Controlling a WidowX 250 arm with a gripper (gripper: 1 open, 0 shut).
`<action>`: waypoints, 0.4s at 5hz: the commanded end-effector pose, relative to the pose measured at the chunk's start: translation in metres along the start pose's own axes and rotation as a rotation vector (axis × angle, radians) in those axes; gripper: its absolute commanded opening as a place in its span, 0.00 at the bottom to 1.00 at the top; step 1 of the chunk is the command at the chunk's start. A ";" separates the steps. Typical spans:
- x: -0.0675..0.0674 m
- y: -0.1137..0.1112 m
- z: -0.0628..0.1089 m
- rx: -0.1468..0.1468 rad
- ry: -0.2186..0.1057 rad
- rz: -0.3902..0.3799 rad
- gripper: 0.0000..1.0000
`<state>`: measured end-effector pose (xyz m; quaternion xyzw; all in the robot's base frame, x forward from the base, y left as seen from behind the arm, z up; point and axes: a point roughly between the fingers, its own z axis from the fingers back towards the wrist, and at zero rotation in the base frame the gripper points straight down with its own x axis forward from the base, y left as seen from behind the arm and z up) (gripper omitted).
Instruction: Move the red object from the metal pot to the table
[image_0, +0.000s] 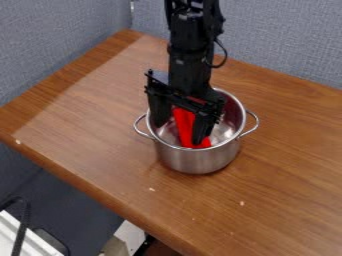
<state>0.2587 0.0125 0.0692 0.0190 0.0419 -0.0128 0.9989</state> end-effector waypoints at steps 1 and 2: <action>0.003 0.003 0.010 0.005 -0.060 0.008 0.00; 0.003 0.003 0.014 0.000 -0.075 0.009 0.00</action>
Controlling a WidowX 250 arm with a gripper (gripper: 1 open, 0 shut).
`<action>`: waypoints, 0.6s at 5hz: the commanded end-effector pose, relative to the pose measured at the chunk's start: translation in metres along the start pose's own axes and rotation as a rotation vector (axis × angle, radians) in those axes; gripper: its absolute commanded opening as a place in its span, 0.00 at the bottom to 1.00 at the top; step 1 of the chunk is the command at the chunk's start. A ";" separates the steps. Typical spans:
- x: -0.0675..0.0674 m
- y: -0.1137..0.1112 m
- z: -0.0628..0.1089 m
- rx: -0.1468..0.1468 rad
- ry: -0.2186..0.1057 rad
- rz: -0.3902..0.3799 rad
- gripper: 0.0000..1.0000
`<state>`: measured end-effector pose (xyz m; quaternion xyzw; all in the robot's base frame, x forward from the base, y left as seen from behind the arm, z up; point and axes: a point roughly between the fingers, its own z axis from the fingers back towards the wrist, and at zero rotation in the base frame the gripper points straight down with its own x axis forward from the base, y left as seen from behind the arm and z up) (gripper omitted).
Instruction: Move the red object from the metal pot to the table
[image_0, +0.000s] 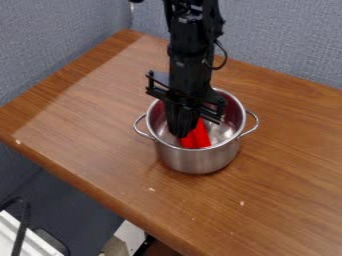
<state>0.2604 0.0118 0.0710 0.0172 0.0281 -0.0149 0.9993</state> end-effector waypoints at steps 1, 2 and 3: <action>0.001 0.003 0.021 0.003 -0.073 0.016 0.00; -0.001 0.005 0.032 0.007 -0.103 0.022 0.00; -0.004 0.008 0.046 0.010 -0.139 0.030 0.00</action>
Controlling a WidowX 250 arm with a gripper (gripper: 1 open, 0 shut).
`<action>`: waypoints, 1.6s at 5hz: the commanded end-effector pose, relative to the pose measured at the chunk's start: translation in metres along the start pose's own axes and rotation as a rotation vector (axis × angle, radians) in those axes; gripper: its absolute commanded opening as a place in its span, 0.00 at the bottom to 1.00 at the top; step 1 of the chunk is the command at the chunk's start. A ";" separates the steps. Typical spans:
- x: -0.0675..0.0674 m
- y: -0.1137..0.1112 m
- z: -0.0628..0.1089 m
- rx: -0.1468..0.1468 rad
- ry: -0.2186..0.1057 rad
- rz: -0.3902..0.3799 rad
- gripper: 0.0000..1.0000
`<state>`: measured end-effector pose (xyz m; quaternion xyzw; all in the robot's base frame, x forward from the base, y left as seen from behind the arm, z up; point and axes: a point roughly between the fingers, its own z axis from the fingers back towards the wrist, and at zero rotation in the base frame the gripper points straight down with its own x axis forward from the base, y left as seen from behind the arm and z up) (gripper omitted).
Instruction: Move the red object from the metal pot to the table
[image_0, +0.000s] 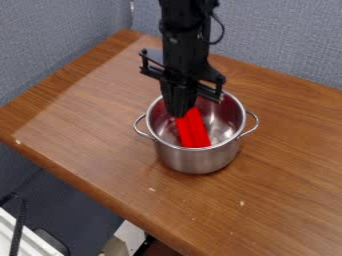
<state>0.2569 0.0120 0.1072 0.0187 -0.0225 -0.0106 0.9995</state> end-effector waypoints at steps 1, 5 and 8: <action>0.001 0.011 0.028 0.004 -0.082 0.024 0.00; 0.009 0.014 0.035 0.056 -0.112 -0.029 1.00; 0.009 0.008 0.008 0.007 -0.103 -0.021 1.00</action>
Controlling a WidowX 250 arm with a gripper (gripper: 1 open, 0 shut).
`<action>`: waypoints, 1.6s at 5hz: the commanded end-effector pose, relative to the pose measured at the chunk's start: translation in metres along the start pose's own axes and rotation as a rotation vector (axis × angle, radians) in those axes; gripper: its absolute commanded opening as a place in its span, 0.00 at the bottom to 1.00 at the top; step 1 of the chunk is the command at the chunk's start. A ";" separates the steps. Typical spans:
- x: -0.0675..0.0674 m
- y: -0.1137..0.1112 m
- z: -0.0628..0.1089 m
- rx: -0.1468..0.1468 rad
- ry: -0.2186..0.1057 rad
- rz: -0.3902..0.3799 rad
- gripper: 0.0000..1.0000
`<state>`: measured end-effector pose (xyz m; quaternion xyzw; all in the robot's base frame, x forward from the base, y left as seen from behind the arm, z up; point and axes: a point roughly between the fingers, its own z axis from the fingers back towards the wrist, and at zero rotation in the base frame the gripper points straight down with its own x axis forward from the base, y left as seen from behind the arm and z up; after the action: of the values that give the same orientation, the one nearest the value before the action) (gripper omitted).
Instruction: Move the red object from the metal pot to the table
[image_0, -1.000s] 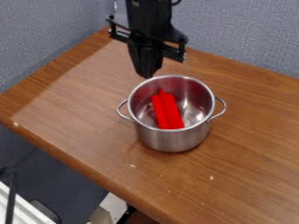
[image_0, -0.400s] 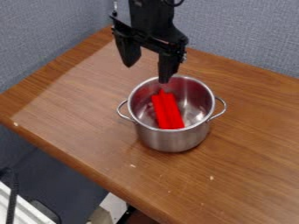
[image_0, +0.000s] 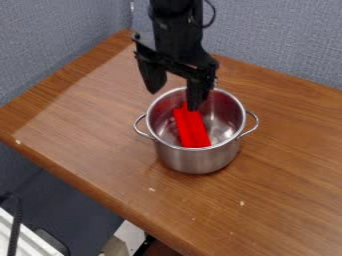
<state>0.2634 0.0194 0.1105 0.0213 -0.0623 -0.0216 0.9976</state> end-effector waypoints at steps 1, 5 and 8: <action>0.005 -0.001 -0.007 -0.009 -0.034 0.010 1.00; 0.007 -0.004 -0.043 -0.035 -0.074 0.013 1.00; 0.007 -0.004 -0.056 -0.045 -0.070 0.013 1.00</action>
<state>0.2746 0.0143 0.0516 -0.0017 -0.0871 -0.0250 0.9959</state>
